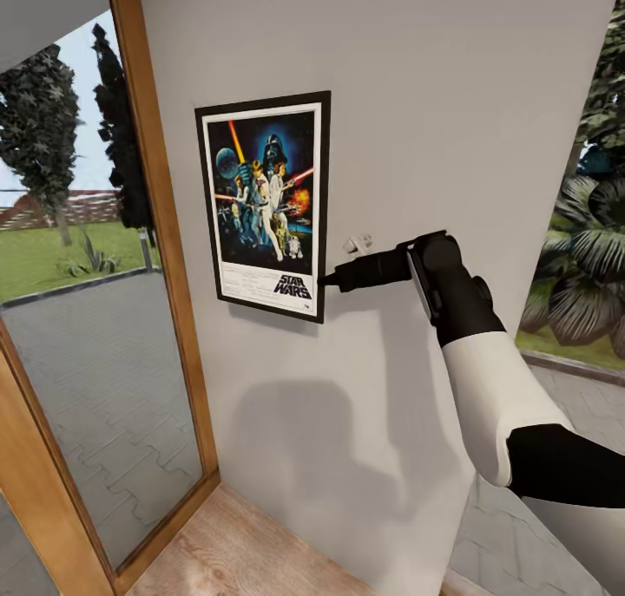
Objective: Pick up the poster from the kitchen countertop and hang it on one of the wall nails in the kitchen.
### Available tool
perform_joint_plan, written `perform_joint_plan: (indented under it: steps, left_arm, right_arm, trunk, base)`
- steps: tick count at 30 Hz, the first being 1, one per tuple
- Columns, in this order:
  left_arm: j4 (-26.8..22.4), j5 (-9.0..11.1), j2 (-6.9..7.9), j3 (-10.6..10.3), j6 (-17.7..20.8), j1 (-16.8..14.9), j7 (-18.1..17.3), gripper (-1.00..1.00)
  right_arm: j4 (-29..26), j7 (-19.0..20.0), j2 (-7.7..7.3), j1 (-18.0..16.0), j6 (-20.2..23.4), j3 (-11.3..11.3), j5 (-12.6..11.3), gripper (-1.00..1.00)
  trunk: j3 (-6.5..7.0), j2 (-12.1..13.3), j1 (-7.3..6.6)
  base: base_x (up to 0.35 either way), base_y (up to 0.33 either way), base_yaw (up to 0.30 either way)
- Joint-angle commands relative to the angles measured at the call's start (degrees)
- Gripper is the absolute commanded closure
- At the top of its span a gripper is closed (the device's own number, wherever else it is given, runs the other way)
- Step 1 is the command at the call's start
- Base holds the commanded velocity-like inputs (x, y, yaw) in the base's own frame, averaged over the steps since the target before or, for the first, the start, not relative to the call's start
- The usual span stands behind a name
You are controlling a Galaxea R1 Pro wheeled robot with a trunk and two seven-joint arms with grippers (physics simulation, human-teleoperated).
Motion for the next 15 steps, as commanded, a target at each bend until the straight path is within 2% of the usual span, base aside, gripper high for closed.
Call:
perform_joint_plan:
  steps: [1, 11, 15]
  left_arm:
    - [-0.02, 0.60, -0.06, 0.21, 0.02, 0.01, -0.56, -1.00]
    - [-0.07, 0.60, -0.06, 0.20, 0.12, 0.01, -0.55, -1.00]
    - [-0.15, 0.66, 0.11, 0.20, -0.12, 0.01, -0.50, -1.00]
  right_arm:
    - [-0.04, 0.59, 0.03, -0.02, 0.32, -0.08, 0.49, 1.00]
    - [-0.70, 1.06, -0.02, 0.64, 0.79, 0.35, 0.51, 1.00]
    - [-1.99, -0.49, -0.05, 1.42, 1.62, 0.72, 0.31, 1.00]
  trunk:
    - [-0.01, -0.03, 0.02]
    - [-0.01, -0.03, 0.02]
    - [-0.01, -0.03, 0.02]
  base:
    - [0.000, 0.000, 0.000]
    - [0.000, 0.000, 0.000]
    - [0.000, 0.000, 0.000]
